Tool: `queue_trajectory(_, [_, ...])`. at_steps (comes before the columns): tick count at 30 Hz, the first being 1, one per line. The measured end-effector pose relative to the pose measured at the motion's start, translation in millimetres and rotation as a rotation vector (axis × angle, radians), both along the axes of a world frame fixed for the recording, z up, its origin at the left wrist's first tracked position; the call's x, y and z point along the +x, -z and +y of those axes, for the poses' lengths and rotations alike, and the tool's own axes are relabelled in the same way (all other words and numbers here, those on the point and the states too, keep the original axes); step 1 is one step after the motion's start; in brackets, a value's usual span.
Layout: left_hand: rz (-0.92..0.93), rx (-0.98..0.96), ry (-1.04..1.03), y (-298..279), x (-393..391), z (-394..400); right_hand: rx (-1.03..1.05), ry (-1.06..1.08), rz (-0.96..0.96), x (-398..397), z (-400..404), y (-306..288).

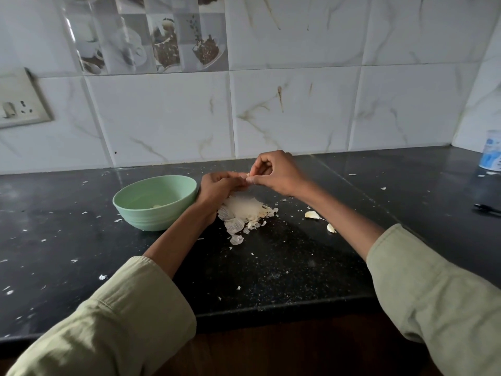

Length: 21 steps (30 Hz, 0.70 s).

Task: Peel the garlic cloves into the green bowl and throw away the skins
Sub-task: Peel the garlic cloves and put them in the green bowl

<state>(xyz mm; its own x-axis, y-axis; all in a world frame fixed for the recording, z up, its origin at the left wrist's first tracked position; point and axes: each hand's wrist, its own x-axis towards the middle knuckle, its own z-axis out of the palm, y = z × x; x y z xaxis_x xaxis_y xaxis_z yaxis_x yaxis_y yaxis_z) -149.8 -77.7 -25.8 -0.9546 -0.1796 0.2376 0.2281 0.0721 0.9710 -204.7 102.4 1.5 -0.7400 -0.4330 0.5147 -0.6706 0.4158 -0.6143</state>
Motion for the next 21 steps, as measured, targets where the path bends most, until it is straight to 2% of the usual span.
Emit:
queue_trajectory(3, [0.008, 0.046, 0.025, 1.1, -0.9, -1.0, -0.020, 0.002, 0.031, 0.6, -0.7, -0.6])
queue_trajectory(14, [0.004, 0.018, -0.014, 1.8, 2.4, 1.2, -0.017, -0.023, 0.054, 4.9, -0.2, -2.2])
queue_trajectory(21, [-0.012, 0.017, -0.044, 1.4, 0.2, -0.6, -0.150, -0.060, -0.131, 8.1, 3.0, -4.4])
